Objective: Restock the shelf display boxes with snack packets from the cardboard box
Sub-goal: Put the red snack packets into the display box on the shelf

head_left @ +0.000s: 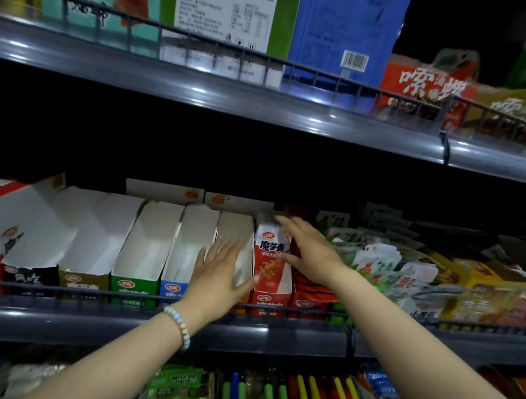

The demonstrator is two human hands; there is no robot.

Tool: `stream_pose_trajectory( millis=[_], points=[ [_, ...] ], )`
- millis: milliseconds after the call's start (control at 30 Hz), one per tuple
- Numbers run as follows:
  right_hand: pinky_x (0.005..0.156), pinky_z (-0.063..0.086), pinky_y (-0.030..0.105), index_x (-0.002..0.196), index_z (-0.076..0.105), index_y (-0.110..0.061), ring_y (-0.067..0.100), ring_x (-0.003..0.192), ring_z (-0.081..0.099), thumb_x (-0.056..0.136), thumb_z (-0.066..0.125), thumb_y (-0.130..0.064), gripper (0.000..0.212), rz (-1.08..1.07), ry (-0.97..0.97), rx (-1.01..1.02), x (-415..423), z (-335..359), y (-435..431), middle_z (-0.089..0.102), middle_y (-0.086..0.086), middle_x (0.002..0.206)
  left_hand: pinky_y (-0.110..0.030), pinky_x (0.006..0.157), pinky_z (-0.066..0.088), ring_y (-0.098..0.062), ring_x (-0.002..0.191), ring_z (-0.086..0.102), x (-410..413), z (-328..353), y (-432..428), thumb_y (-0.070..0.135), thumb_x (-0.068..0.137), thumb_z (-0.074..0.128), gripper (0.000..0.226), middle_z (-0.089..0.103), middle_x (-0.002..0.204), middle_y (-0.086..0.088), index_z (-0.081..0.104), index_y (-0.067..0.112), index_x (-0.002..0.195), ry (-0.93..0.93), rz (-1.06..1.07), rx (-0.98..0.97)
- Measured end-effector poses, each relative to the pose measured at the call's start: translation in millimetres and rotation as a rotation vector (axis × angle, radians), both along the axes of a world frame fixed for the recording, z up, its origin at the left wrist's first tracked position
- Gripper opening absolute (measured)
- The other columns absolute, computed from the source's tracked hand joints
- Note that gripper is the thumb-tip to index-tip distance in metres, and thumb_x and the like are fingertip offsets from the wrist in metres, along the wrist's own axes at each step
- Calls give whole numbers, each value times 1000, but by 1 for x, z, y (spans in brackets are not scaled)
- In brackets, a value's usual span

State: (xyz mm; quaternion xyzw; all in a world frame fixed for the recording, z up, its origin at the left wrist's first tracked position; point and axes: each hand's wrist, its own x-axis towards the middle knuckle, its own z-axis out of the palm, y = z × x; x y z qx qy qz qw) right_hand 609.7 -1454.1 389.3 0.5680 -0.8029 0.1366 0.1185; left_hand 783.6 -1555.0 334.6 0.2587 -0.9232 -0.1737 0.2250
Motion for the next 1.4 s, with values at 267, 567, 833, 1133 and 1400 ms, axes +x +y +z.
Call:
stream_pose_trajectory(
  millis=[267, 567, 833, 1133, 1400],
  points=[
    [118, 21, 36, 150, 18, -34, 14, 146, 15, 90, 60, -40, 73, 62, -122, -86, 51, -23, 32, 15, -6, 159, -39, 121, 6, -15, 147, 5, 47, -17, 25, 61, 92, 40, 76, 14, 160, 4, 12, 23, 152, 27, 10, -49],
    [117, 23, 33, 149, 20, -35, 10, 145, 15, 90, 60, -40, 71, 116, -443, 83, 136, -151, 90, 16, -9, 158, -37, 119, 16, -19, 146, 17, 126, -131, 48, 57, 93, 42, 74, 24, 157, 0, 21, 17, 151, -103, 55, 77],
    [118, 16, 41, 152, 13, -30, 19, 147, 5, 89, 56, -52, 79, -34, -634, 490, 184, -293, 104, 8, -6, 160, -36, 117, 17, -19, 146, 16, 205, -240, 61, 56, 96, 37, 72, 18, 159, -1, 17, 17, 152, -377, 101, 249],
    [118, 15, 34, 151, 18, -25, 21, 147, 8, 89, 59, -46, 78, -144, -895, 613, 218, -389, 113, 8, 2, 160, -40, 120, 11, -21, 139, 33, 257, -331, 49, 62, 93, 29, 75, 35, 152, -7, 29, 12, 148, -599, 191, 322],
    [112, 30, 38, 148, 25, -21, 28, 138, 31, 90, 61, -39, 71, -349, -1239, 563, 241, -441, 119, 28, 7, 153, -42, 114, 29, -28, 141, 31, 271, -387, 53, 58, 94, 34, 71, 29, 155, -8, 22, 16, 151, -706, 184, 583]
  ],
)
